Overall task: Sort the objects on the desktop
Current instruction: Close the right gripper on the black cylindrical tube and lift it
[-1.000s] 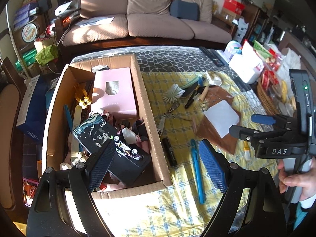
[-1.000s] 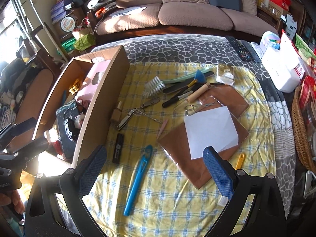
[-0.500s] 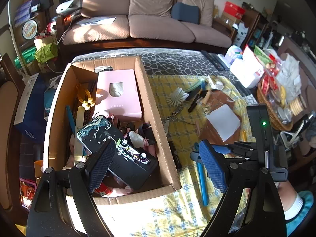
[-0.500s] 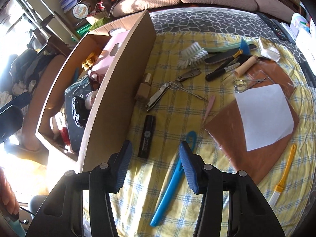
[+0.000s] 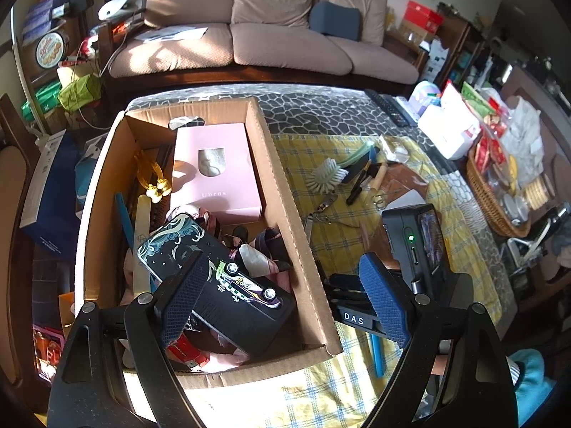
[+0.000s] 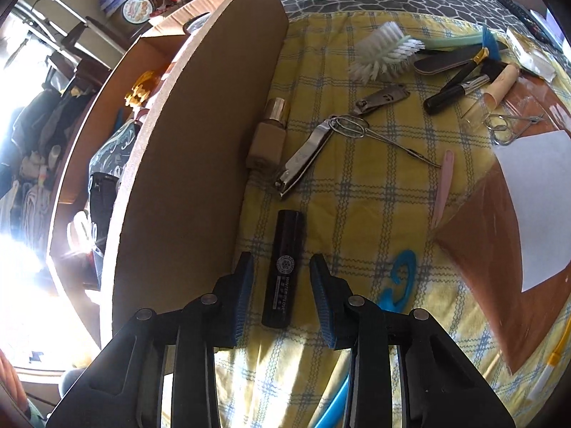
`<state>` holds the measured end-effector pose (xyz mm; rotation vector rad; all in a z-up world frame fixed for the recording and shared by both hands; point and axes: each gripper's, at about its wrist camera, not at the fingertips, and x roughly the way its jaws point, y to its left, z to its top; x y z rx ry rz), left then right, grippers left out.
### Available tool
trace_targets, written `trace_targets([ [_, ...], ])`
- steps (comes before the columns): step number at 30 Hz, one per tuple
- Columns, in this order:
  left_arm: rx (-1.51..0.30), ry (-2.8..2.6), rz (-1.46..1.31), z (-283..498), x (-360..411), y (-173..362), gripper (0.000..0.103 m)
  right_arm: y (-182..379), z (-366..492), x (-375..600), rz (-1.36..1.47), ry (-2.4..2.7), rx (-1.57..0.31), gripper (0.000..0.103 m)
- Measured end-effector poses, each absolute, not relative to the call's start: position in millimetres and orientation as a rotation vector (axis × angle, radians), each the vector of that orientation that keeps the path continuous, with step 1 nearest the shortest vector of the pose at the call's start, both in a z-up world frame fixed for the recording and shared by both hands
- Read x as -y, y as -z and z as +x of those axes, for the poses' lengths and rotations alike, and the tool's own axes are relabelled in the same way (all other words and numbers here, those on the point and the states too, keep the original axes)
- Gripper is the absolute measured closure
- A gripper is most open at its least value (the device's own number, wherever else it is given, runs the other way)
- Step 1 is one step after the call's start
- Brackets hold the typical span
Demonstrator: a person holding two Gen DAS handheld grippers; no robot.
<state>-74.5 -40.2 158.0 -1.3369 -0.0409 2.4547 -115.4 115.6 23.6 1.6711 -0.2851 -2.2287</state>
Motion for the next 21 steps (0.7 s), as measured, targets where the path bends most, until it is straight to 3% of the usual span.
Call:
trace_targets([
  [2, 0.042, -2.451, -1.338, -76.4, 39.8, -156.5, 0.018, -21.9, -116.2, -113.6, 1.669, 2.237, 0.263, 0.072],
  [4, 0.038, -2.447, -1.342, -77.4, 37.5, -155.0, 0.018, -22.5, -115.9, -111.2, 1.665, 2.261, 0.2, 0.084],
  [7, 0.035, -2.442, -1.348, -78.6, 34.2, -153.0, 0.018, -23.6, -113.4, -111.0, 1.644, 2.264, 0.137, 0.087],
  [21, -0.082, -2.367, -1.393, -90.9, -15.6, -147.2, 0.02, -72.4, -103.2, -196.0, 1.564, 2.348, 0.346, 0.088],
])
